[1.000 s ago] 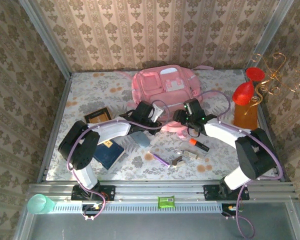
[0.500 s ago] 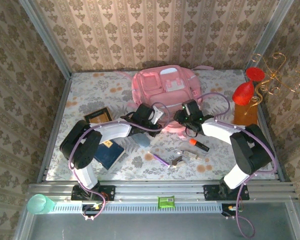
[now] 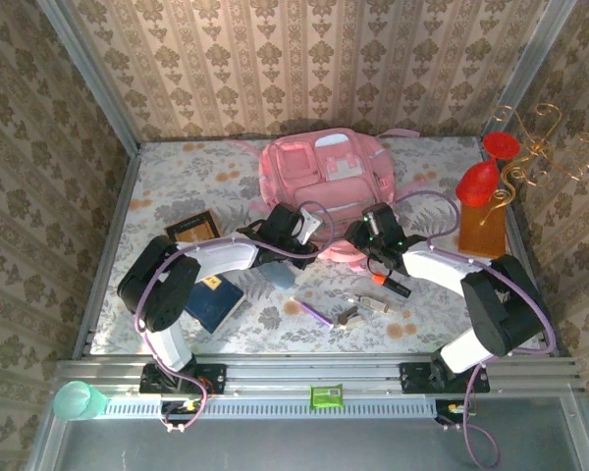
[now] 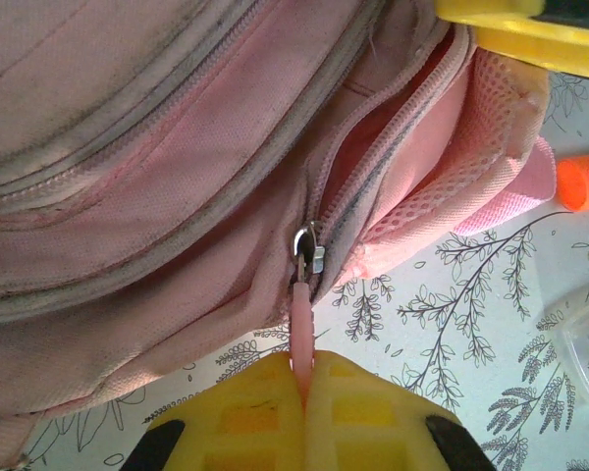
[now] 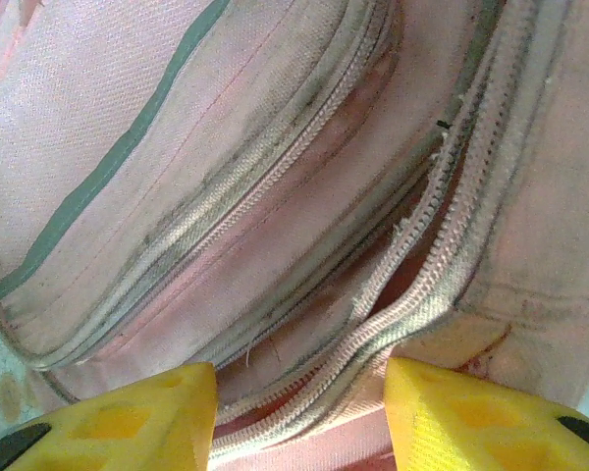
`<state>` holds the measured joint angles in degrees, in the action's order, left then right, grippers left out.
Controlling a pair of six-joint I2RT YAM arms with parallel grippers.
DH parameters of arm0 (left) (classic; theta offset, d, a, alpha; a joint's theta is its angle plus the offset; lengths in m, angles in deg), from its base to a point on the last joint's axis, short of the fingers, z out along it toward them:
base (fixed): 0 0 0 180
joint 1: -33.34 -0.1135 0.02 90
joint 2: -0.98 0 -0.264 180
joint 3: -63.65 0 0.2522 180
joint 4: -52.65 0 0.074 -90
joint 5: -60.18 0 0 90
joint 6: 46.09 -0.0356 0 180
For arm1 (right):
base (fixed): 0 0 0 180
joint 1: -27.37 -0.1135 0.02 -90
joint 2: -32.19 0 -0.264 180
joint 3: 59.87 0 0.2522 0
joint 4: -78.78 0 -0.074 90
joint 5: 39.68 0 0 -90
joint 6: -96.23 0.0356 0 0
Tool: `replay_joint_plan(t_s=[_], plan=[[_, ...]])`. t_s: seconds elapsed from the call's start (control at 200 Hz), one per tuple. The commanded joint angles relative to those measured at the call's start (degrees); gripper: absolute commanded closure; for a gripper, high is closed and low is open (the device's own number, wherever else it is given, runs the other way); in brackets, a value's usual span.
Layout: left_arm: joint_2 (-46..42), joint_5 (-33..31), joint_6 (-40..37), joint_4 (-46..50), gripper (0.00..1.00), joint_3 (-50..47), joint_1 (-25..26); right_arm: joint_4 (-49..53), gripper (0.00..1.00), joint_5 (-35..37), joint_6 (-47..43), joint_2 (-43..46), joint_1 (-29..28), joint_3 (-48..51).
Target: Pack the student bag
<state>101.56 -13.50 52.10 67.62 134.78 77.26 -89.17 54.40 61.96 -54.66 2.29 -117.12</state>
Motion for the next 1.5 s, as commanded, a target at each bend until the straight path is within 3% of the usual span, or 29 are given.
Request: replay_joint_plan(t_s=[0.0, 0.375, 0.76, 1.495], plan=[[1.4, 0.5, 1.1, 2.1, 1.00, -1.1, 0.4, 4.0, 0.50, -0.7, 1.5, 1.7, -0.6, 1.0], [1.8, 0.7, 1.2, 1.2, 1.00, -1.4, 0.4, 0.2, 0.51, -0.6, 1.9, -5.4, -1.0, -1.4], [4.1, 1.7, 1.0, 1.1, 0.99, -1.3, 0.3, -5.6, 1.00, -1.6, 2.1, -4.4, -1.0, 0.0], [8.5, 0.1, 3.2, -1.2, 0.76, 2.7, -1.1, -7.1, 1.00, -3.6, 1.9, -4.3, -1.0, 0.8]])
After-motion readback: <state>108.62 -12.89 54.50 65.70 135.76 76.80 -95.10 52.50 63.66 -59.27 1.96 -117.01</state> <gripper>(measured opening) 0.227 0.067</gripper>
